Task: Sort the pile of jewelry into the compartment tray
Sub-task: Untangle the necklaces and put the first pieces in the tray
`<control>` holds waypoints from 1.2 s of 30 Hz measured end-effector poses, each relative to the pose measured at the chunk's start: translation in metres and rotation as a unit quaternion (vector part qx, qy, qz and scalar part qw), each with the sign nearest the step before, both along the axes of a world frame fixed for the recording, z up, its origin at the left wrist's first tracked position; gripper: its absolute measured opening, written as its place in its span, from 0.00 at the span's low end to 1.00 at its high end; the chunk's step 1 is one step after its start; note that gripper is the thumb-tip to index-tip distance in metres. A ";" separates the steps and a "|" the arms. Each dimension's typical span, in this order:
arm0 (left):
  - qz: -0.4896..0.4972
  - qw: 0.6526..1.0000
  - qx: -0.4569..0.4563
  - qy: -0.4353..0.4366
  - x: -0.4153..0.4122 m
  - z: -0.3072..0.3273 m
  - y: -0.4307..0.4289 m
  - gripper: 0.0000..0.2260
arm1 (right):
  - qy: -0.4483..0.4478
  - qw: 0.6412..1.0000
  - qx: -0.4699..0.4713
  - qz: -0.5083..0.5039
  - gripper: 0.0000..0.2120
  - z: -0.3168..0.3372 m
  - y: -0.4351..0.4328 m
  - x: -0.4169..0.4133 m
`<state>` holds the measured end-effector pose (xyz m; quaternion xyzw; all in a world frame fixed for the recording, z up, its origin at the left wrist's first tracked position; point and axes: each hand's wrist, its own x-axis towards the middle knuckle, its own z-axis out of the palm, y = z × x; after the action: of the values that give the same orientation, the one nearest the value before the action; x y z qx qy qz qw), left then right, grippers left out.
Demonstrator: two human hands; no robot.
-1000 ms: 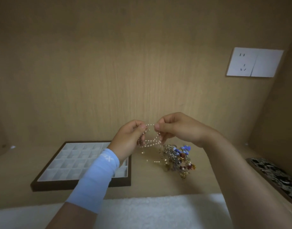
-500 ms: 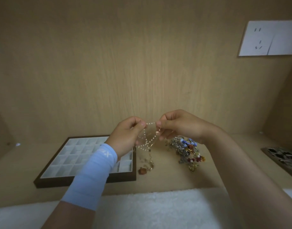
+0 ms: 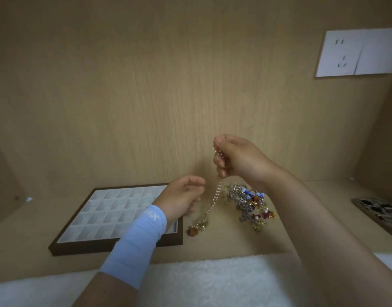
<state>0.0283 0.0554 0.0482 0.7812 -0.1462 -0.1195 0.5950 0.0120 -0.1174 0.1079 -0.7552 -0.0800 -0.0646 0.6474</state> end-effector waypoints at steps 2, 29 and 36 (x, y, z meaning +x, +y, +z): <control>-0.036 0.998 0.012 -0.050 -0.004 0.007 -0.003 0.10 | -0.021 1.000 -0.016 0.012 0.12 0.003 0.002 -0.003; 0.000 0.967 -0.247 -0.068 -0.009 0.072 0.038 0.09 | 0.063 0.964 -0.230 0.115 0.14 -0.034 0.026 0.002; 0.016 0.935 -0.353 -0.045 -0.009 0.079 0.049 0.11 | 0.206 0.943 -0.003 0.262 0.28 -0.054 0.039 0.004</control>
<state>0.0197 0.1046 0.1274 0.5281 -0.1926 -0.0155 0.8269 0.0161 -0.0783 0.0535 -0.7066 -0.1402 0.2642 0.6413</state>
